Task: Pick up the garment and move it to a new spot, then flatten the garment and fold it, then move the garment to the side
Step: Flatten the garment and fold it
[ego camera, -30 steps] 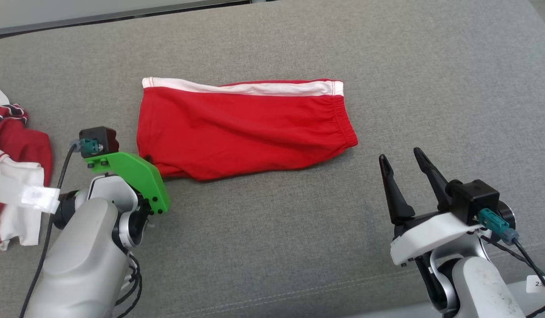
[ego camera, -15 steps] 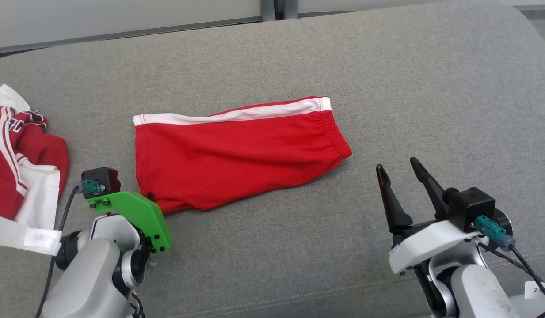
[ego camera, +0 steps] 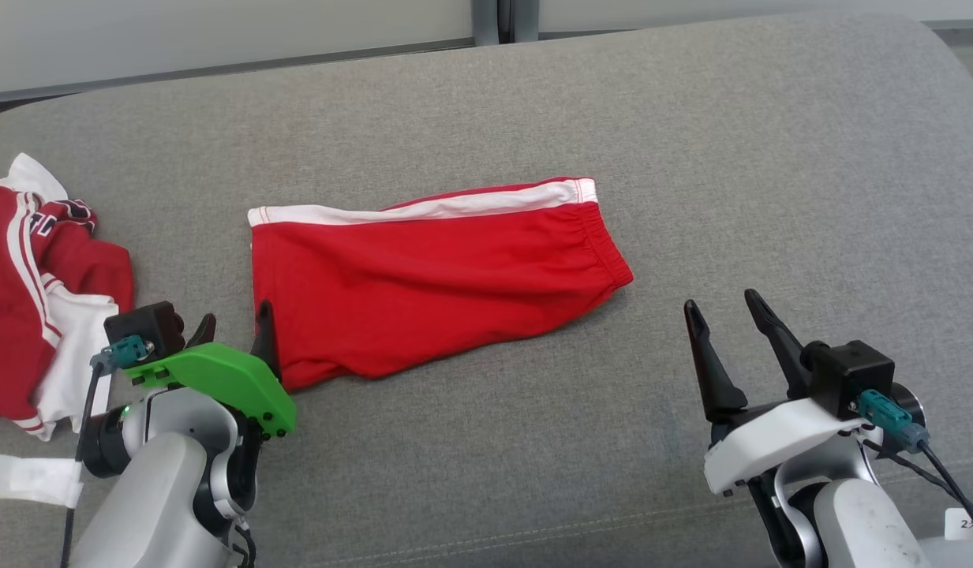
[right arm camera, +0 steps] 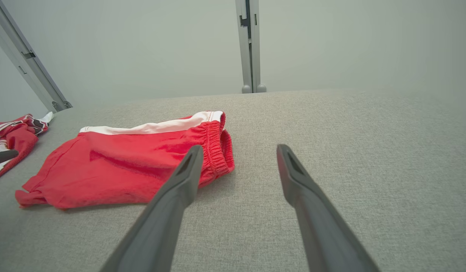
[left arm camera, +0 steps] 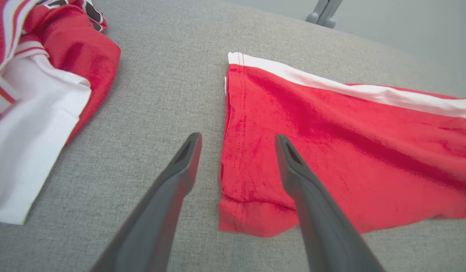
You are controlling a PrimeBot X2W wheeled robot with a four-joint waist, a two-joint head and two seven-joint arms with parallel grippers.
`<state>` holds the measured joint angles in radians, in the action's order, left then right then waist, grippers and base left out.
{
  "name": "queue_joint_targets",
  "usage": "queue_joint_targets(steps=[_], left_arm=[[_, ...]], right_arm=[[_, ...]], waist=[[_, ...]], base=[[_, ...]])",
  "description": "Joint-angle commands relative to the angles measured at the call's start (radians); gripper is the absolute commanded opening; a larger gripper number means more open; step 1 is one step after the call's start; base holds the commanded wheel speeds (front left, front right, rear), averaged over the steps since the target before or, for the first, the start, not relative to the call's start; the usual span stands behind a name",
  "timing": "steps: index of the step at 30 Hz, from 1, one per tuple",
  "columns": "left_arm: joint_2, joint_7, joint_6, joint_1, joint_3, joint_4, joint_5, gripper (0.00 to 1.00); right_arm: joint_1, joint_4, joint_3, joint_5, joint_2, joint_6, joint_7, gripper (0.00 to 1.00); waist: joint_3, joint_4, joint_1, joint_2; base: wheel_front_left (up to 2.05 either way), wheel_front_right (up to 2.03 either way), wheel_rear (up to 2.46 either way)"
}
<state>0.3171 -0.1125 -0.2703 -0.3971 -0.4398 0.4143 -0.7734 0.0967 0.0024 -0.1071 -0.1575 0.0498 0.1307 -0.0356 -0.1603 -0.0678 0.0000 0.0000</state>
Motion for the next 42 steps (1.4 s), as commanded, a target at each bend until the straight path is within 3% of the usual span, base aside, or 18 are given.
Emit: queue_joint_targets(steps=[1, 6, 11, 19, 25, 28, 32, 42], left_arm=[[-0.009, 0.056, 0.012, 0.023, 0.016, -0.023, -0.004, 1.0], [-0.066, 0.239, 0.061, 0.065, 0.091, -0.075, -0.056, 1.0], [-0.11, 0.351, 0.115, 0.118, 0.141, -0.112, -0.081, 1.0], [-0.155, 0.377, 0.225, 0.234, 0.207, -0.211, -0.061, 1.0], [-0.143, 0.377, 0.3, 0.332, 0.207, -0.259, -0.017, 1.0], [-0.116, 0.377, 0.304, 0.368, 0.183, -0.27, 0.037, 1.0], [-0.079, 0.372, 0.278, 0.4, 0.144, -0.276, 0.119, 1.0], [-0.062, 0.339, 0.238, 0.447, 0.131, -0.327, 0.128, 1.0]], right_arm=[[-0.017, 0.005, 0.007, -0.008, 0.002, 0.0, 0.0, 1.0], [-0.033, 0.018, 0.017, -0.018, 0.002, 0.0, -0.004, 1.0], [-0.051, 0.023, 0.028, -0.024, 0.002, 0.0, -0.006, 1.0], [-0.075, 0.024, 0.032, -0.029, 0.002, 0.0, 0.003, 1.0], [-0.086, 0.015, 0.033, -0.024, 0.002, 0.0, 0.008, 1.0], [-0.091, 0.014, 0.036, -0.022, 0.002, 0.0, 0.012, 1.0], [-0.099, 0.012, 0.044, -0.02, 0.002, 0.0, 0.011, 1.0], [-0.128, 0.022, 0.055, -0.034, 0.002, 0.0, 0.013, 1.0]], waist=[[0.014, 0.014, 0.0, 0.0], [0.048, 0.045, 0.0, 0.0], [0.083, 0.08, 0.0, 0.0], [0.122, 0.12, 0.0, 0.0], [0.132, 0.138, 0.0, 0.0], [0.135, 0.146, 0.0, 0.0], [0.141, 0.158, 0.0, 0.0], [0.161, 0.181, 0.0, 0.0]], base=[[0.0, 0.0, 0.0], [0.0, 0.0, 0.0], [0.0, 0.0, 0.0], [0.0, 0.0, 0.0], [0.0, 0.0, 0.0], [0.0, 0.0, 0.0], [0.0, 0.0, 0.0], [0.0, 0.0, 0.0]])
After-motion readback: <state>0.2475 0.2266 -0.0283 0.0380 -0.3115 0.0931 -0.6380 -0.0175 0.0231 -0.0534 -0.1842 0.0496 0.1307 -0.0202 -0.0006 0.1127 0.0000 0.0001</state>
